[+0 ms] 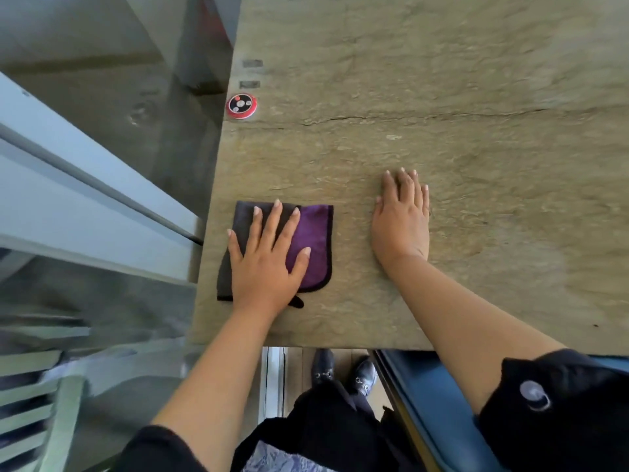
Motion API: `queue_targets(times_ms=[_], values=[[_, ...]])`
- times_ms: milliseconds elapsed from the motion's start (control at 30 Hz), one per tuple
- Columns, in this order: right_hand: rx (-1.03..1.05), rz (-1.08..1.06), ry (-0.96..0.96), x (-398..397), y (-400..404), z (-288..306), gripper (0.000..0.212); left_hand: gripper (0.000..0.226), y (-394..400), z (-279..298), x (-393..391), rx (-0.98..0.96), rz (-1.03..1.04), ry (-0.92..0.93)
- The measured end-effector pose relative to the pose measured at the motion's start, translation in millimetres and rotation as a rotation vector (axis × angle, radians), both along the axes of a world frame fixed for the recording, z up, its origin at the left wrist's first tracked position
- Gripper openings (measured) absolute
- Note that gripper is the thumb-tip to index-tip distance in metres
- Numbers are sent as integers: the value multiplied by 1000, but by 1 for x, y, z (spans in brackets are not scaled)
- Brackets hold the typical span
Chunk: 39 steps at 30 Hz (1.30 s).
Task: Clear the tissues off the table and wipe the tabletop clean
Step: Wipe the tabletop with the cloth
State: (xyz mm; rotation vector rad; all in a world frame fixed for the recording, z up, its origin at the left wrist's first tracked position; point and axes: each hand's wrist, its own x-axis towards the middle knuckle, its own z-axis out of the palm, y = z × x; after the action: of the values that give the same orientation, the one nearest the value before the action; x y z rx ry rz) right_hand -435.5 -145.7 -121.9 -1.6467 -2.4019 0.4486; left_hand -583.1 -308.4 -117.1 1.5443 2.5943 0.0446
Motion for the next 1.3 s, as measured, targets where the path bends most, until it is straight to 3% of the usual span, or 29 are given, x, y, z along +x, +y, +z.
queue_targets(times_ms=[233, 533, 700, 967, 1167, 1300], values=[[29, -1, 10, 0, 1, -3, 50, 61, 55, -1, -49, -3, 149, -42], [-70, 82, 40, 11, 0, 3, 51, 64, -67, -5, 51, 39, 171, 14], [-110, 160, 56, 21, -4, 10, 51, 66, -49, -8, 67, 12, 229, -2], [-181, 503, 10, 67, 47, 24, 48, 65, 85, -4, 67, -40, 168, -41], [-9, 421, -71, 113, 55, 11, 47, 65, 27, -3, 155, 32, -115, 3], [-8, 459, -47, 116, 56, 6, 48, 66, 39, -4, 142, 20, -112, 15]])
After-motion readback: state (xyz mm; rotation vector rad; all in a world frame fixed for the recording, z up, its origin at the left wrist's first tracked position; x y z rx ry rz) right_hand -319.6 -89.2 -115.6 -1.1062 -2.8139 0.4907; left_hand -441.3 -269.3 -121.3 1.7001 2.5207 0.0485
